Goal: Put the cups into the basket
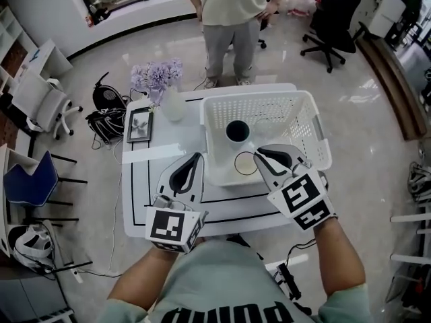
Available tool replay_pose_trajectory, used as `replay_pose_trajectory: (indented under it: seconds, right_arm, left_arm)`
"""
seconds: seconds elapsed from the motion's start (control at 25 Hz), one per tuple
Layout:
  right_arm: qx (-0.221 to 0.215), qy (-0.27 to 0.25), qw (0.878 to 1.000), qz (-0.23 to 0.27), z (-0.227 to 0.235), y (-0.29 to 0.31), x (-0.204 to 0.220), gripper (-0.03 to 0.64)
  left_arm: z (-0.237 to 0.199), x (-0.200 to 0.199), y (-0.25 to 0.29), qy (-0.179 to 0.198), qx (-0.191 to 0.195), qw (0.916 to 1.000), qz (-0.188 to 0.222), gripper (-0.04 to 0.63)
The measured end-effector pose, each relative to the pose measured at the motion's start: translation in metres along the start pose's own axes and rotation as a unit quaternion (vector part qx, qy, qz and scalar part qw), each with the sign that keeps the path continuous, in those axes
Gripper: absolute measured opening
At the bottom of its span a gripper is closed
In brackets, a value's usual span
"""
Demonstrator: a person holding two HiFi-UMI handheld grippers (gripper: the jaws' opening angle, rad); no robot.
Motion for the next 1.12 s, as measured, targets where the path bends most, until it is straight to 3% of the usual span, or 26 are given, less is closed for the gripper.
replay_pose_trajectory:
  seconds: [0.24,0.52,1.12]
  right_arm:
    - [0.088,0.081,0.990,0.068,-0.029,-0.007,0.002,0.035]
    - [0.187,0.119,0.970,0.104,-0.067,-0.011,0.006,0.033]
    - [0.265,0.182,0.941,0.102,-0.176,0.024,0.021,0.021]
  left_arm:
    - [-0.013,0.003,-0.015,0.001,0.003,1.0000,-0.001,0.003]
    - [-0.029,0.005,-0.037,0.002,0.017,0.9998,0.006,0.003]
    - [-0.051,0.036,-0.106,0.019,0.108,0.9940,-0.001,0.003]
Point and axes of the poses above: the fingertips, and each gripper's own axes: y forward along the fingers, z to its right, x out of its underside, the point moved 7 cm from there along -y, backward along the fingers, and after that the axes turned 13 degrees about -x, right-handed, at the moved point
